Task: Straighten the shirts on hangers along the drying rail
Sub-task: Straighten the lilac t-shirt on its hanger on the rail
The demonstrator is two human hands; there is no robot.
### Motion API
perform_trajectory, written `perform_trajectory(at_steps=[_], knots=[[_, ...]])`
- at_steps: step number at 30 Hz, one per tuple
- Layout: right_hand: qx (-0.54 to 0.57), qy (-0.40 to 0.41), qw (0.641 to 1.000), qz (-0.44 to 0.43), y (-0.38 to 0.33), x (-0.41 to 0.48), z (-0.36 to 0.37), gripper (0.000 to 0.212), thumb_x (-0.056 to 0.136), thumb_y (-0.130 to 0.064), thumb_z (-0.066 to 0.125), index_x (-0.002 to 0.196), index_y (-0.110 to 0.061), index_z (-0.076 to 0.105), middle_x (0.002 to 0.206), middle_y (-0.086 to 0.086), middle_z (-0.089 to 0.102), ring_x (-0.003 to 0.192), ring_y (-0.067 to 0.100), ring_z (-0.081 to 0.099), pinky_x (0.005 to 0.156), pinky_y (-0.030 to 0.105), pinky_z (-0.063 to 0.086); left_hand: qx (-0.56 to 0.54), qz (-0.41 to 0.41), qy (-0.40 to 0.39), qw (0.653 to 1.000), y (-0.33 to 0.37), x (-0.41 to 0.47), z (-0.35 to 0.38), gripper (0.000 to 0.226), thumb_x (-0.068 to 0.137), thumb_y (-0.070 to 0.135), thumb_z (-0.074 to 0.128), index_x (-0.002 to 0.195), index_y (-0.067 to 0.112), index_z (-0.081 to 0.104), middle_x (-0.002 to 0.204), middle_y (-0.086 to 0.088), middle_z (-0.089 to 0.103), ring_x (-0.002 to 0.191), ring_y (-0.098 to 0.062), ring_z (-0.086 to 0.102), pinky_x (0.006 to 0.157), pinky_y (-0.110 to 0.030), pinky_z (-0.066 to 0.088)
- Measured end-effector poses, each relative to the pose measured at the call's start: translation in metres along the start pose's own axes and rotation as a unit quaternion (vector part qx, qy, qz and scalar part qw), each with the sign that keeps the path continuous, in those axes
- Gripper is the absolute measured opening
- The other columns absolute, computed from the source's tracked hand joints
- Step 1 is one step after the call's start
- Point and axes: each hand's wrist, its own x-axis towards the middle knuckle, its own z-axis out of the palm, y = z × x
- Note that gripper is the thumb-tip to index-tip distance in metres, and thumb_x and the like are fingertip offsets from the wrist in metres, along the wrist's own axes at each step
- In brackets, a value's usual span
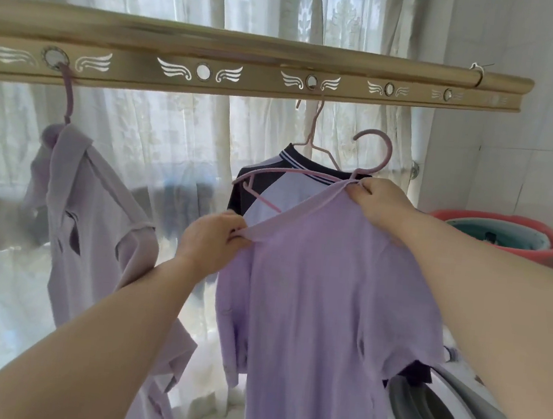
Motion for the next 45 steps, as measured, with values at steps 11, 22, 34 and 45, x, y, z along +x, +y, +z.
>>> perform_trajectory(at_steps=[11, 22, 34, 45], knots=[[0.012, -0.125, 0.991, -0.036, 0.016, -0.016, -0.005, 0.033, 0.095, -0.039, 0.052, 0.084, -0.009, 0.059, 0.076, 0.005, 0.05, 0.071, 0.014, 0.048, 0.065, 0.022, 0.038, 0.274, -0.015, -0.267, 0.924, -0.036, -0.016, -0.024, 0.034, 0.091, 0.038, 0.061, 0.125, 0.041, 0.057, 0.113, 0.009, 0.068, 0.103, -0.018, 0.063, 0.08, -0.032, 0.052], [-0.178, -0.072, 0.978, -0.08, 0.009, -0.017, -0.007, 0.035, 0.096, -0.049, 0.043, 0.113, -0.029, 0.067, 0.113, -0.005, 0.065, 0.107, 0.022, 0.058, 0.092, 0.037, 0.047, 0.35, 0.033, -0.152, 0.924, -0.029, -0.002, -0.046, 0.025, 0.102, 0.027, 0.04, 0.097, 0.025, 0.065, 0.093, 0.005, 0.068, 0.075, -0.018, 0.06, 0.06, -0.029, 0.045], [0.035, -0.062, 0.989, -0.128, -0.013, -0.011, 0.014, 0.04, 0.094, -0.03, 0.055, 0.066, -0.002, 0.047, 0.065, 0.003, 0.04, 0.062, 0.015, 0.038, 0.064, 0.03, 0.029, -0.009, -0.049, -0.078, 0.996, 0.027, 0.028, -0.04, 0.022, 0.097, 0.029, 0.046, 0.117, 0.021, 0.048, 0.108, 0.002, 0.063, 0.097, -0.021, 0.055, 0.078, -0.031, 0.041], [-0.206, -0.133, 0.969, 0.028, 0.028, -0.022, -0.008, 0.034, 0.095, -0.011, 0.044, 0.063, -0.017, 0.038, 0.067, -0.003, 0.04, 0.06, 0.011, 0.037, 0.05, 0.022, 0.026, -0.138, -0.192, 0.068, 0.969, -0.01, 0.031, -0.043, 0.012, 0.095, 0.016, 0.051, 0.089, 0.014, 0.062, 0.068, 0.0, 0.049, 0.068, -0.023, 0.044, 0.056, -0.028, 0.034]])
